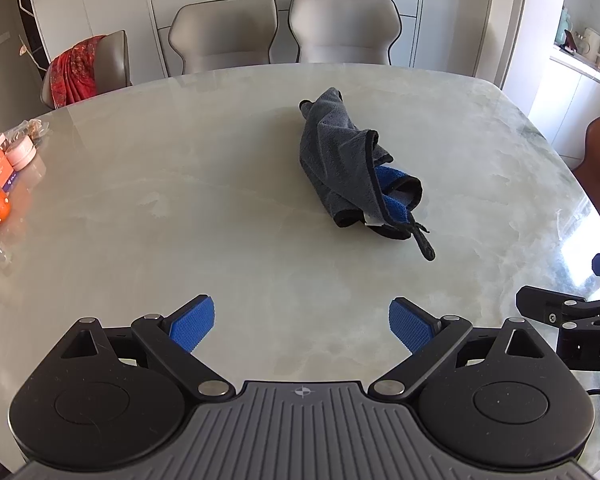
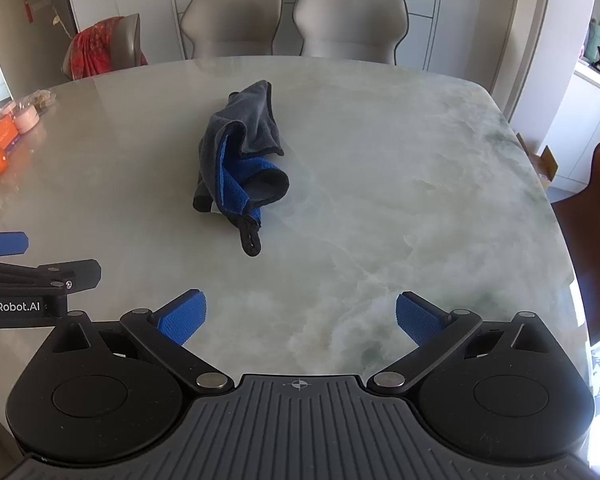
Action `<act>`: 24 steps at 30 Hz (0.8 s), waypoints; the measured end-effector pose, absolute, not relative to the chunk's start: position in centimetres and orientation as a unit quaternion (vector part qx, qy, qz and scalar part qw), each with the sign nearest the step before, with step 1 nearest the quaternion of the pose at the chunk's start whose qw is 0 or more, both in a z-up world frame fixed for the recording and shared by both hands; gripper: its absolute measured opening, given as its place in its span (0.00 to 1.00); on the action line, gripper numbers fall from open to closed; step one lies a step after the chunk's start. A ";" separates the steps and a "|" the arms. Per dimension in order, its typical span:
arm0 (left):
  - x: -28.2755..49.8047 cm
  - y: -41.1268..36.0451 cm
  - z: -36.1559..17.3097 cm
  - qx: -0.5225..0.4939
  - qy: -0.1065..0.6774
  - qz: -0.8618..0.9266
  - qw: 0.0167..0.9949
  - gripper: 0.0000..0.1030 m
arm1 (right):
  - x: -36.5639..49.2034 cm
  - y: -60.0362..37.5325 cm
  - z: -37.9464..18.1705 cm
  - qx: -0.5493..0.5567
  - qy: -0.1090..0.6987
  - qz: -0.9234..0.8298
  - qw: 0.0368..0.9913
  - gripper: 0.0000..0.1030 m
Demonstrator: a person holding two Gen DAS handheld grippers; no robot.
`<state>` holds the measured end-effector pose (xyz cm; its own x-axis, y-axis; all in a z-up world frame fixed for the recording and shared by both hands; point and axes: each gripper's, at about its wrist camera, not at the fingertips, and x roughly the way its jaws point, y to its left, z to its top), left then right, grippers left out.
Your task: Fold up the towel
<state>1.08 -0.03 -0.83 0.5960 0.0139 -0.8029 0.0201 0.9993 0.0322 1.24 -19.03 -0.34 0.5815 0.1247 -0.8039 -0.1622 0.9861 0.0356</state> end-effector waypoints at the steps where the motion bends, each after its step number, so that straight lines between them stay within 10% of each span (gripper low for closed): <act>1: 1.1 0.0 -0.9 0.019 0.450 -0.002 0.893 0.94 | 1.3 -19.0 -0.4 -0.021 0.451 0.081 0.889 1.00; 24: 4.5 0.2 -1.5 0.038 0.463 -0.008 0.885 0.94 | 4.1 -19.5 -0.8 -0.012 0.445 0.083 0.892 1.00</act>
